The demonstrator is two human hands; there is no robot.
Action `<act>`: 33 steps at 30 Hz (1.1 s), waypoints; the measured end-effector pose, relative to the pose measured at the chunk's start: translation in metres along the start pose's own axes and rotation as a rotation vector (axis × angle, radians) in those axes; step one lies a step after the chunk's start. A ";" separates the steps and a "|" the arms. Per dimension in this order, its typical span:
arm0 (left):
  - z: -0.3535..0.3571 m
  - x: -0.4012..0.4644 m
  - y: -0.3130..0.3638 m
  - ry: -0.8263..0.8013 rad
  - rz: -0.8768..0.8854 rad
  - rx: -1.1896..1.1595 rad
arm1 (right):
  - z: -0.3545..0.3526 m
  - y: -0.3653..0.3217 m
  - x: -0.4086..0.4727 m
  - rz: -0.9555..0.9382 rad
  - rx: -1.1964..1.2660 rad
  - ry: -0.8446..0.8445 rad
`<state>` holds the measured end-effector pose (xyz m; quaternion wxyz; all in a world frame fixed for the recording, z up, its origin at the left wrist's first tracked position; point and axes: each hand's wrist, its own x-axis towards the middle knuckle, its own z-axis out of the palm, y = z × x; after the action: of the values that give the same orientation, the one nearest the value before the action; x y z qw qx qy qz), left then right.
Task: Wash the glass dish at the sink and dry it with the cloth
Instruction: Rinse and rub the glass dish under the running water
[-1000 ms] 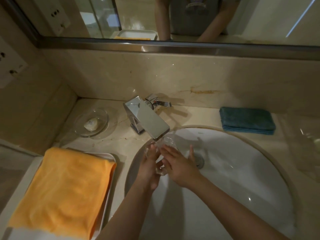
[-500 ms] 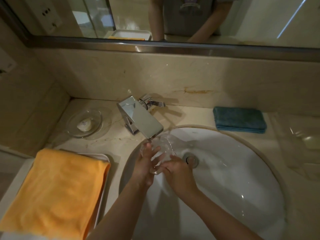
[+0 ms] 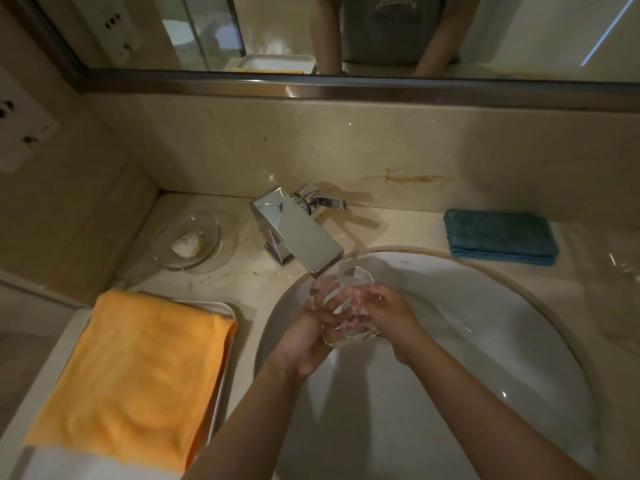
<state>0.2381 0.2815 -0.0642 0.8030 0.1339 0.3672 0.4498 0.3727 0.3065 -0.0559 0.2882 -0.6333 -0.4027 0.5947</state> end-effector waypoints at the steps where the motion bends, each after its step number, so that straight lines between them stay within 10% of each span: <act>1: 0.002 -0.001 0.000 -0.039 -0.016 -0.012 | -0.001 0.001 0.002 -0.001 -0.017 0.032; 16: 0.004 -0.008 0.018 -0.073 0.015 -0.088 | -0.016 0.000 0.004 0.185 0.702 -0.421; 33: 0.007 -0.013 0.004 0.320 0.252 0.498 | -0.017 -0.007 0.007 0.020 0.271 -0.324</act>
<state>0.2368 0.2742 -0.0509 0.6156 0.2980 0.5683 0.4574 0.3877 0.3180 -0.0515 0.2963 -0.4887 -0.3539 0.7403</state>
